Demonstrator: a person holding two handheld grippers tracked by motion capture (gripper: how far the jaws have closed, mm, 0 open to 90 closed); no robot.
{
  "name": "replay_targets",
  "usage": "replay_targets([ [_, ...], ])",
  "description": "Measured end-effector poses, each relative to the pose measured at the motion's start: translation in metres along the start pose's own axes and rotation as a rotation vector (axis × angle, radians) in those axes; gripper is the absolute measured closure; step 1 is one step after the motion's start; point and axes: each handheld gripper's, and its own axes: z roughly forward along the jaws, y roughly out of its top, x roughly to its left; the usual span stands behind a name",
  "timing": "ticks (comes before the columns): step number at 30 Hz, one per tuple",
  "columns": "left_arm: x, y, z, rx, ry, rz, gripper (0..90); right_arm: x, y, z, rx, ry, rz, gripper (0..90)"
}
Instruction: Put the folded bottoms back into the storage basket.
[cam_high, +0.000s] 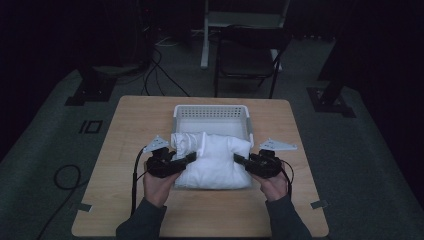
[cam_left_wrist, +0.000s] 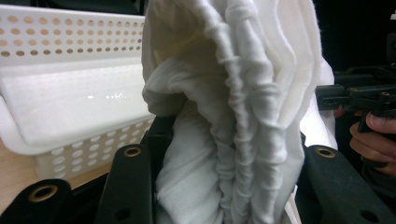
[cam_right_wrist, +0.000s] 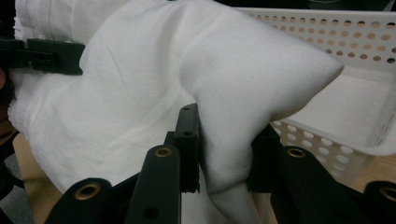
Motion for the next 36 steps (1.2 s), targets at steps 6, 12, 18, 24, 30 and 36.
replay_targets([
  [6, 0.0, 0.009, -0.002, -0.012, -0.004, 0.004, 54.3, 0.001, 0.009, -0.001, -0.015, -0.001, -0.01, 71.4],
  [12, 0.001, 0.015, -0.004, -0.017, -0.008, 0.008, 54.3, 0.002, 0.014, -0.002, -0.024, -0.003, -0.017, 71.4],
  [18, 0.005, 0.019, -0.006, -0.036, -0.021, -0.014, 54.3, 0.002, 0.021, -0.002, -0.03, 0.0, -0.025, 71.4],
  [24, 0.006, 0.027, -0.004, -0.047, -0.019, -0.016, 54.3, 0.001, 0.03, -0.002, -0.04, -0.009, -0.029, 71.4],
  [30, 0.007, 0.035, -0.005, -0.059, -0.019, -0.011, 54.3, 0.001, 0.04, -0.003, -0.048, -0.012, -0.04, 71.5],
  [36, 0.007, 0.047, -0.004, -0.069, -0.016, 0.004, 54.6, -0.001, 0.051, -0.004, -0.066, -0.013, -0.043, 71.5],
])
